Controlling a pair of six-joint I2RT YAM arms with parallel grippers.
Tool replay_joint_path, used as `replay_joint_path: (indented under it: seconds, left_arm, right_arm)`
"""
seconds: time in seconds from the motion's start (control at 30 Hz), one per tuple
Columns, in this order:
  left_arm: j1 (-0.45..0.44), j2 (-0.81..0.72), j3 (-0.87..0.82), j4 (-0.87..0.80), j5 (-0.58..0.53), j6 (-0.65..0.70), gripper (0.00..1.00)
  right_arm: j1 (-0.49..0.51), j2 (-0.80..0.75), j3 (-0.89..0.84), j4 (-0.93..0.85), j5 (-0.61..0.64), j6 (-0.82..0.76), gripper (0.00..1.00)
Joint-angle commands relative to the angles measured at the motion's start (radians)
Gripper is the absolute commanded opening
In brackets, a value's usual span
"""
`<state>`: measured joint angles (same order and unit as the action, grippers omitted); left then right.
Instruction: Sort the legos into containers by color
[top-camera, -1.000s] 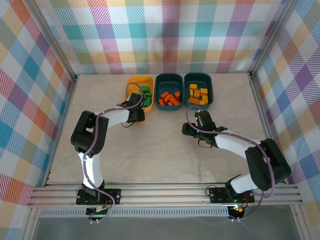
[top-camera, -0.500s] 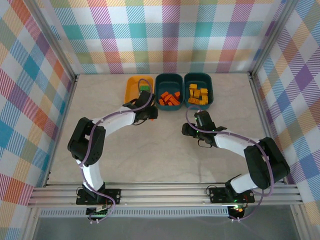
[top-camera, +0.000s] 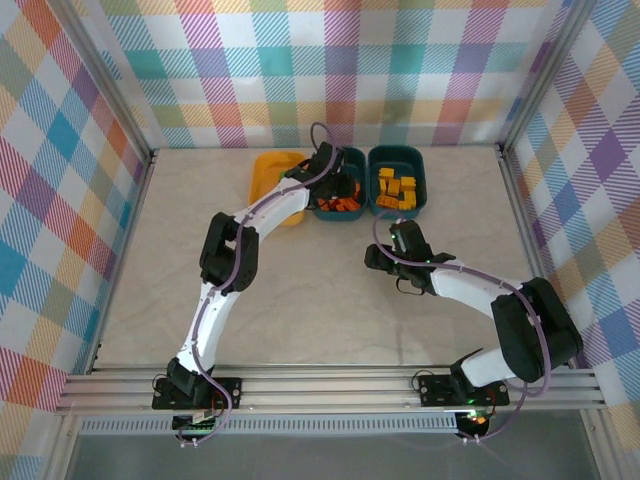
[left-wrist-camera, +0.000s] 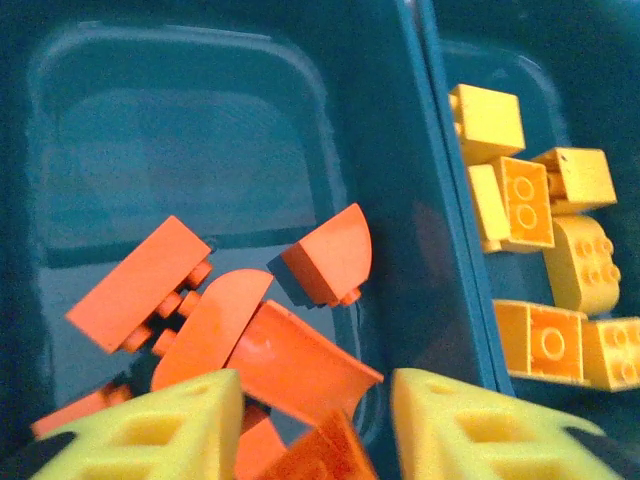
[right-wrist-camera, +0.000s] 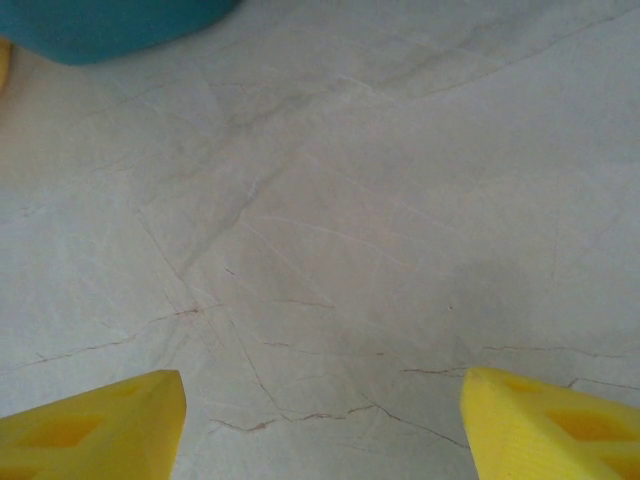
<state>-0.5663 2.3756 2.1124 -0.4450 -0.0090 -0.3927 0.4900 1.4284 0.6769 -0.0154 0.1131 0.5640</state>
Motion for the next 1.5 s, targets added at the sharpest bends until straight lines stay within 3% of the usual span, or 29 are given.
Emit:
replay_joint_path:
  seconds: [0.0,0.2,0.43,0.53,0.57,0.6,0.67,0.8,0.9,0.97,1.03,1.1,1.13,1.2,1.27,1.37,1.47]
  left_arm:
    - [0.003,0.002,0.086,-0.069,0.011,-0.002,0.56]
    - [-0.021,-0.193,-0.049,-0.02,-0.031,0.039,0.67]
    - [-0.07,-0.764,-0.67,0.254,-0.166,0.06,0.71]
    - [-0.092,-1.05,-0.943,0.291,-0.287,0.052,0.77]
    - [-0.1,-1.135,-1.017,0.292,-0.324,0.04,0.91]
    - [-0.105,-1.234,-1.103,0.289,-0.356,0.011,1.0]
    - [-0.109,-1.423,-1.265,0.299,-0.41,-0.067,1.0]
    - [-0.11,-1.646,-1.433,0.232,-0.586,-0.139,1.0]
    - [-0.11,-1.656,-1.431,0.004,-0.869,-0.356,1.0]
    - [-0.109,-1.648,-1.513,0.171,-0.938,-0.223,1.0]
    - [-0.109,-1.65,-1.636,0.446,-0.894,0.008,1.0]
    - [-0.106,-1.63,-1.764,0.775,-0.866,0.234,1.0]
    - [-0.092,-1.609,-1.827,0.923,-0.806,0.375,1.0]
    - [-0.032,-1.556,-1.879,1.008,-0.611,0.568,1.0]
    - [0.06,-1.496,-1.864,0.981,-0.482,0.59,1.0]
    - [0.183,-1.371,-1.893,1.129,-0.412,0.565,1.0]
    - [0.311,-1.223,-1.901,1.254,-0.318,0.525,1.0]
  right_arm:
    - [0.004,-0.026,0.003,0.01,0.019,-0.012,0.73]
    - [0.004,-0.029,-0.002,0.013,0.035,-0.018,0.74]
    - [0.004,-0.119,-0.06,0.07,0.034,-0.033,0.77]
    - [0.005,-0.236,-0.125,0.132,0.021,-0.047,0.8]
    - [0.007,-0.281,-0.149,0.158,0.015,-0.053,0.8]
    - [0.009,-0.334,-0.176,0.186,0.013,-0.059,0.82]
    - [0.017,-0.443,-0.228,0.231,0.028,-0.056,1.0]
    - [0.018,-0.56,-0.346,0.371,0.079,0.008,1.0]
    - [0.019,-0.561,-0.363,0.387,0.212,0.029,1.0]
    - [0.019,-0.552,-0.303,0.241,0.336,0.037,1.0]
    - [0.019,-0.558,-0.297,0.232,0.378,-0.025,1.0]
    - [0.02,-0.572,-0.342,0.342,0.349,-0.118,1.0]
    - [0.019,-0.579,-0.375,0.419,0.309,-0.185,1.0]
    - [0.018,-0.573,-0.386,0.456,0.294,-0.232,1.0]
    - [0.017,-0.536,-0.374,0.449,0.347,-0.249,1.0]
    - [0.013,-0.438,-0.334,0.441,0.368,-0.409,1.0]
    - [0.01,-0.406,-0.289,0.368,0.396,-0.379,1.0]
